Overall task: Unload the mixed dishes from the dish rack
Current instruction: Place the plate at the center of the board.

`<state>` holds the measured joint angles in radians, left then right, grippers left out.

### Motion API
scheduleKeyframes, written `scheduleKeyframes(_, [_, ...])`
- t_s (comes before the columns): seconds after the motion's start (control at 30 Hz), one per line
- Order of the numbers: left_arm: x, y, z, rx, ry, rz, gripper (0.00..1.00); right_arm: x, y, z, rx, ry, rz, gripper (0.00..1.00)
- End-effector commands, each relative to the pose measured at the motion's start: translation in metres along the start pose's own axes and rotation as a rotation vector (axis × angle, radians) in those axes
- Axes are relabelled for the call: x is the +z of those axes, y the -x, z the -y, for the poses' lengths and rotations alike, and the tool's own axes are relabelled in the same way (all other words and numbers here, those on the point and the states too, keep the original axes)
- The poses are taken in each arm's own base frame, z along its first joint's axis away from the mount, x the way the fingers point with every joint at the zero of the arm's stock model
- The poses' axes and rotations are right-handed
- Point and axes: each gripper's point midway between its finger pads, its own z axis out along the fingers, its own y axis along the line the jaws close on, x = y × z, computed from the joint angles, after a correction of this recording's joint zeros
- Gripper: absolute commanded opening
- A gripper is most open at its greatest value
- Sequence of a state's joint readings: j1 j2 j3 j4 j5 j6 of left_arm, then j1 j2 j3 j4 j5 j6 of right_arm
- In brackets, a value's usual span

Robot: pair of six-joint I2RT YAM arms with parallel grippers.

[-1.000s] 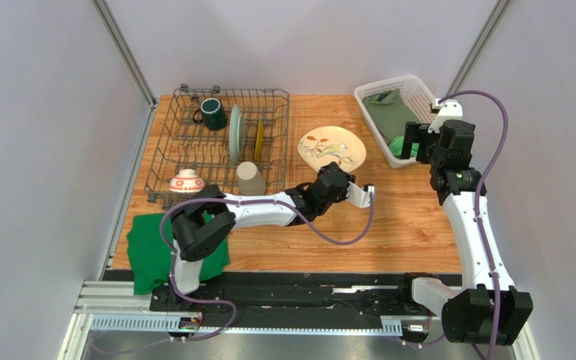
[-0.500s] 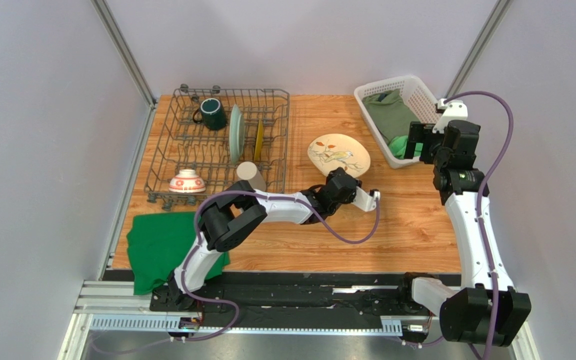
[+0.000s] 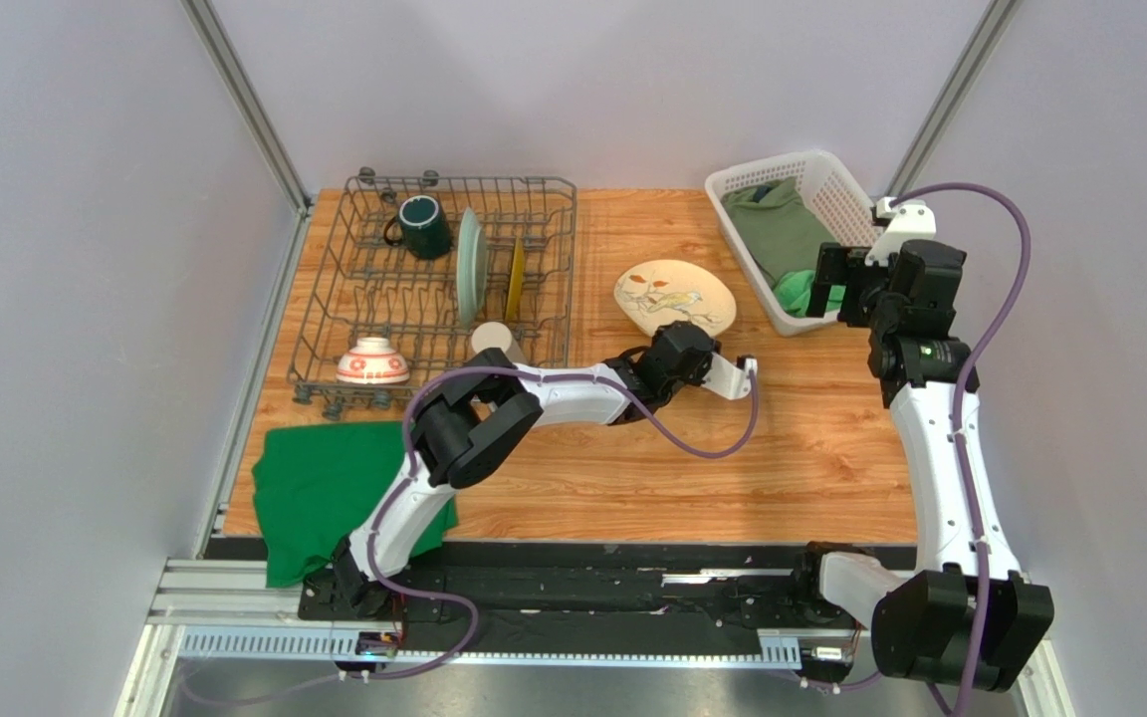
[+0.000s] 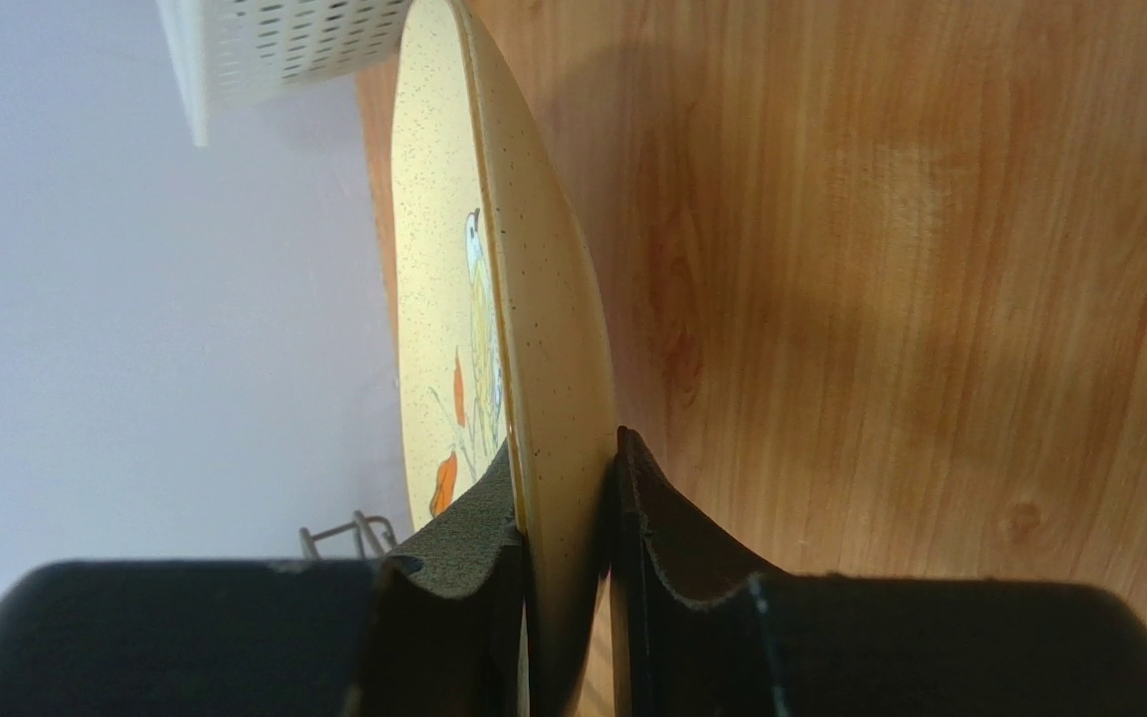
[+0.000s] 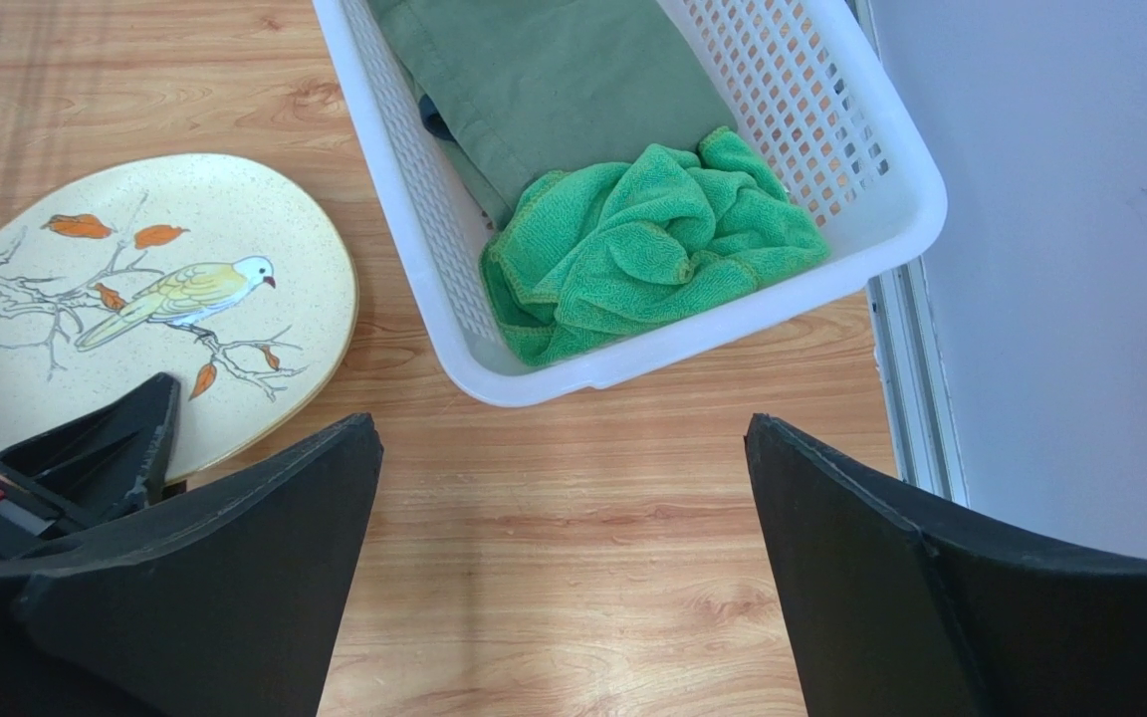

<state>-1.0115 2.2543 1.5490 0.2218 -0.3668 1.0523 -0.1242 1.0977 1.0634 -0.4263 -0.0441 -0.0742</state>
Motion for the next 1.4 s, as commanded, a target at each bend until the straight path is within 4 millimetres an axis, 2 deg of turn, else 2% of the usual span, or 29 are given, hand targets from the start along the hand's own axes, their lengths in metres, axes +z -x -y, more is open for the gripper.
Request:
scheduleKeyframes(0.0, [0.002, 0.025, -0.064, -0.057, 0.177, 0.058, 0.00, -0.009, 0.026, -0.001, 0.016, 0.018, 0.093, 0.99])
scheduleKeyframes(0.33, [0.018, 0.018, -0.056, -0.071, 0.136, 0.047, 0.00, -0.005, 0.022, -0.003, 0.011, 0.037, 0.077, 0.99])
scheduleKeyframes(0.6, [0.023, 0.017, -0.047, -0.082, 0.093, 0.047, 0.00, -0.006, 0.021, -0.005, 0.010, 0.045, 0.079, 0.99])
scheduleKeyframes(0.73, [0.023, 0.016, -0.044, -0.080, 0.077, 0.041, 0.04, -0.007, 0.022, -0.005, 0.007, 0.048, 0.082, 0.99])
scheduleKeyframes(1.03, [0.024, 0.013, -0.033, -0.087, 0.037, 0.030, 0.24, -0.006, 0.021, -0.006, 0.008, 0.054, 0.079, 0.99])
scheduleKeyframes(1.07, [0.024, 0.013, -0.032, -0.086, 0.034, 0.030, 0.30, -0.006, 0.021, -0.006, 0.009, 0.052, 0.081, 0.99])
scheduleKeyframes(1.17, [0.023, 0.011, -0.030, -0.085, 0.023, 0.024, 0.40, -0.007, 0.022, -0.006, 0.007, 0.052, 0.084, 0.99])
scheduleKeyframes(1.37, [0.018, 0.011, -0.026, -0.101, -0.020, 0.024, 0.50, -0.008, 0.022, -0.006, 0.008, 0.055, 0.086, 0.99])
